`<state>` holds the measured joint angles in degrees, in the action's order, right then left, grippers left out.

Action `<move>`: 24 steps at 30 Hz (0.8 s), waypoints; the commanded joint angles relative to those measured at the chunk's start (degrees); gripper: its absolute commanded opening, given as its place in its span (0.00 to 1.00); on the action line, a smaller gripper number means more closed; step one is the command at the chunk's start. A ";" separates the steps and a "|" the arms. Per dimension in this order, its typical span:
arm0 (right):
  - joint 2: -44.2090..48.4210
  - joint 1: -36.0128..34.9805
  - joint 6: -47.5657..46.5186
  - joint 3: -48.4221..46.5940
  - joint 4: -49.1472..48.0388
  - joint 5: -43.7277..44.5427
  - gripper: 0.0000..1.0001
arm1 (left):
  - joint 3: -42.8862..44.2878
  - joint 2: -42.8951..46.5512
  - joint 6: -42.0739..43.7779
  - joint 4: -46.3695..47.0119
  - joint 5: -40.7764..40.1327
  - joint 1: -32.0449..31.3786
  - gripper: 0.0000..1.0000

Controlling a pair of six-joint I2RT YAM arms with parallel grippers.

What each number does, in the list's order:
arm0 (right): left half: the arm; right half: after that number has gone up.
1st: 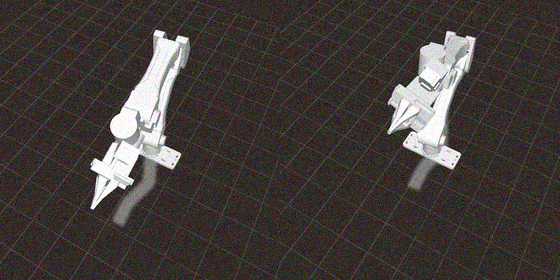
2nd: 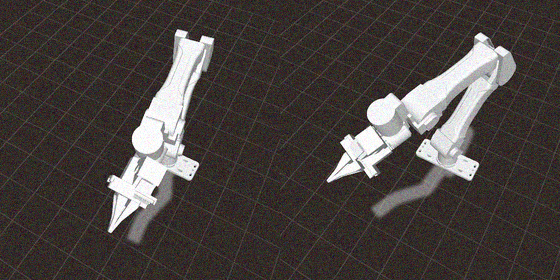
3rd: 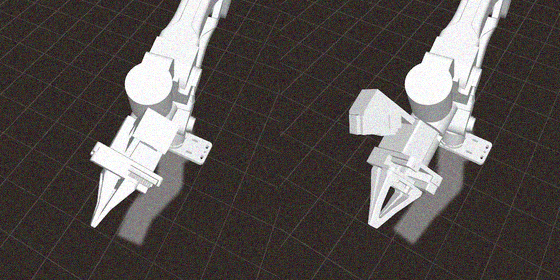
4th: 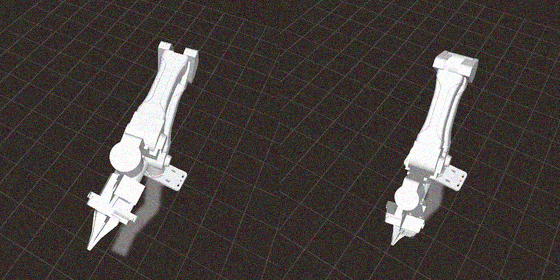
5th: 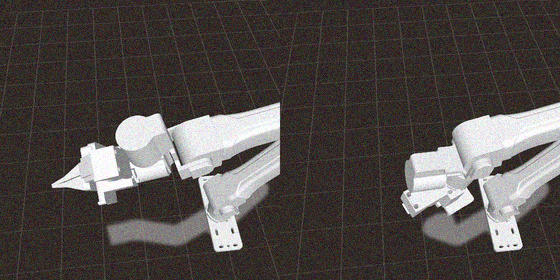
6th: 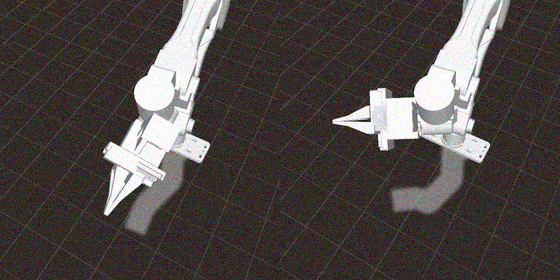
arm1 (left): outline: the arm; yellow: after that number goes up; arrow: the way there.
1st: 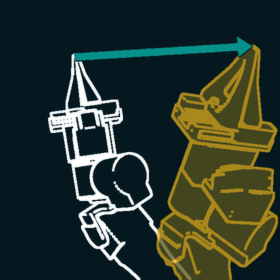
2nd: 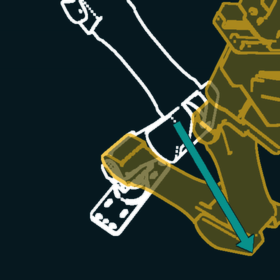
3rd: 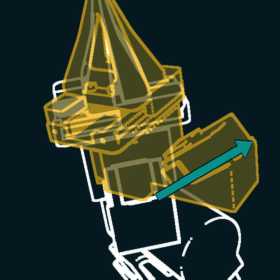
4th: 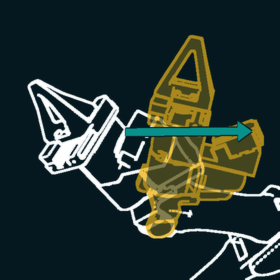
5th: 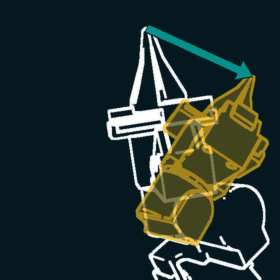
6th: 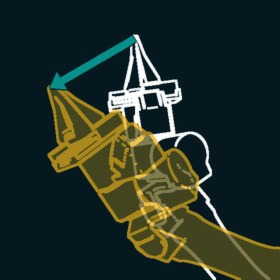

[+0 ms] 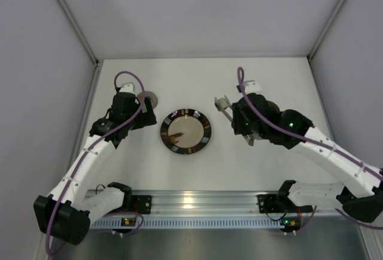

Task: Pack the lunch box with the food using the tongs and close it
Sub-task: Pick up the fake food from the plate, then place the fake food in the packing box.

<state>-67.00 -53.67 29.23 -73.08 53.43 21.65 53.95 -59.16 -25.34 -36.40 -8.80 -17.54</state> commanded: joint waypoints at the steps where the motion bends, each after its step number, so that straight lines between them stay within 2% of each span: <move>1: 7.04 3.99 1.61 -3.65 7.37 7.52 0.17 | -0.16 0.09 0.82 2.48 0.10 0.31 0.99; 7: 12.94 8.23 4.51 -4.18 16.26 14.64 0.19 | -0.16 0.01 0.73 2.48 0.27 0.31 0.99; 11: 15.32 8.76 7.49 -3.21 21.26 15.79 0.20 | -0.16 0.09 0.73 2.65 0.45 0.31 0.99; 19: 18.22 8.93 10.49 -0.93 24.27 15.53 0.21 | -0.16 -0.26 0.73 2.92 1.41 0.31 0.99; 24: 17.87 8.85 10.41 -0.05 23.83 15.35 0.27 | -0.25 -0.17 0.73 2.92 1.59 0.31 0.99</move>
<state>-49.54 -45.52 38.72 -73.30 76.31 35.38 53.95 -59.16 -25.34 -36.38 -7.92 -17.54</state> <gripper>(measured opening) 0.357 0.990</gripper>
